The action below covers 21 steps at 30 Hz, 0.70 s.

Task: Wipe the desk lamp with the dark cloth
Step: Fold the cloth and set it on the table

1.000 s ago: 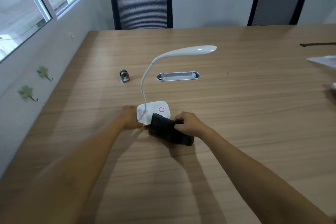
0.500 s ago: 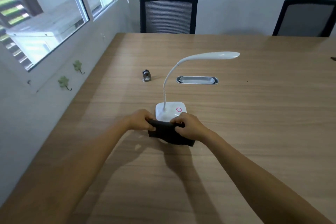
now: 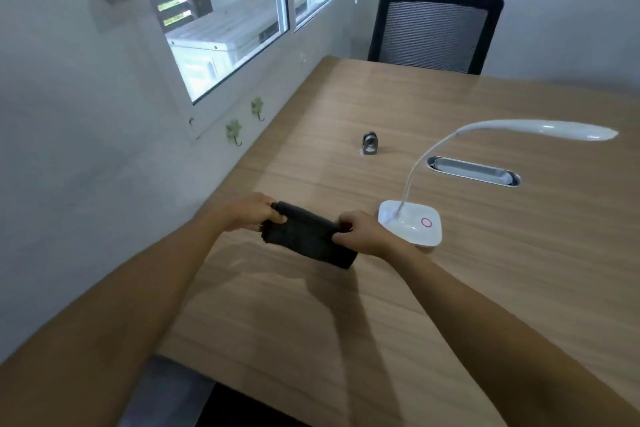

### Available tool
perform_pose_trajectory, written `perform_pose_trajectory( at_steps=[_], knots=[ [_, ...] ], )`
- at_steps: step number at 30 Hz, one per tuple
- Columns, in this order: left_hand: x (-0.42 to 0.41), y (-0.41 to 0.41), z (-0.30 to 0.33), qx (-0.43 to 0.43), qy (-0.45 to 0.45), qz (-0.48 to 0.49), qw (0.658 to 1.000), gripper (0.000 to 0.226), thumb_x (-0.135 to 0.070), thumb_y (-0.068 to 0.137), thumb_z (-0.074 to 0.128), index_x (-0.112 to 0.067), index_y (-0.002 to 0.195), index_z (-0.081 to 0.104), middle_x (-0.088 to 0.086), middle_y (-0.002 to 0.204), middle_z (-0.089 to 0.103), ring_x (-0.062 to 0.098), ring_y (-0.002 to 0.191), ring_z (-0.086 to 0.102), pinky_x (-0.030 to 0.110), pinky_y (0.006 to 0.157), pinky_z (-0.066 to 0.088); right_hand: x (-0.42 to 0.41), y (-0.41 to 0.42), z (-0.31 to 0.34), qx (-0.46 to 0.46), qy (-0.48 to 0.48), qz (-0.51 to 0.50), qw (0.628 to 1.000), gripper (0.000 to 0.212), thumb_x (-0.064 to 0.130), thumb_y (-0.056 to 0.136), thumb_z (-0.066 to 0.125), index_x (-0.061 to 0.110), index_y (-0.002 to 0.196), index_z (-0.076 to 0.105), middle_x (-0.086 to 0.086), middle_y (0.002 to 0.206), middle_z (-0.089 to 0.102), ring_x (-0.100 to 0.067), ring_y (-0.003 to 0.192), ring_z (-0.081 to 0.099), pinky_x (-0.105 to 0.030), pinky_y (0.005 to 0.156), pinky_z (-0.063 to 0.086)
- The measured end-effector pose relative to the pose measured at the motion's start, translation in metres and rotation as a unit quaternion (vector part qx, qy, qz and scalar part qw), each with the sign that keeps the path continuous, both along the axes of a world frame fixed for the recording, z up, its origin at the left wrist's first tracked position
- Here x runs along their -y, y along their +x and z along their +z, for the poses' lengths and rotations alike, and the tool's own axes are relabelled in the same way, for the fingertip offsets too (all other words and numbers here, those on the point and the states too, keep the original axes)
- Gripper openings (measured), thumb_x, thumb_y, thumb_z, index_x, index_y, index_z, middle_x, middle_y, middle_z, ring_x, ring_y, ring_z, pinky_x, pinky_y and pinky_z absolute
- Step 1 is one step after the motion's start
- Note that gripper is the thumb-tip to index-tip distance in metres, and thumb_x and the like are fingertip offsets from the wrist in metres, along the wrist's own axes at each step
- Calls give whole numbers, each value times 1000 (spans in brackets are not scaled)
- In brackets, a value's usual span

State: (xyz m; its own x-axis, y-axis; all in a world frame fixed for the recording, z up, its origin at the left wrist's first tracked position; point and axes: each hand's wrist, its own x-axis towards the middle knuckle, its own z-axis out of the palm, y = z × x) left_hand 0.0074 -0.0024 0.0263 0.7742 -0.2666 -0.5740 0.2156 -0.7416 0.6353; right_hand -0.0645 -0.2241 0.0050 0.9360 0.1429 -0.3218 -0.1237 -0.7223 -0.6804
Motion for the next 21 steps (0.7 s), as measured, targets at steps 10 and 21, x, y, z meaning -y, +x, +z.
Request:
perform_pose_trajectory(
  at_steps=[10, 21],
  knots=[
    [-53, -4, -43, 15, -37, 190, 981, 14, -16, 90, 59, -4, 96, 61, 18, 94, 65, 27, 76, 64, 33, 56, 61, -52, 37, -35, -56, 152, -169, 972, 17, 17, 72, 74, 10, 79, 59, -12, 88, 63, -29, 90, 64, -48, 80, 59],
    [-44, -1, -62, 219, 221, 71, 948, 46, -33, 85, 61, -7, 122, 50, 14, 118, 59, 29, 104, 58, 37, 83, 53, -55, 21, -59, 61, 98, -220, 969, 32, 16, 84, 56, 7, 115, 61, -12, 118, 66, -24, 104, 61, -31, 91, 48]
  ],
)
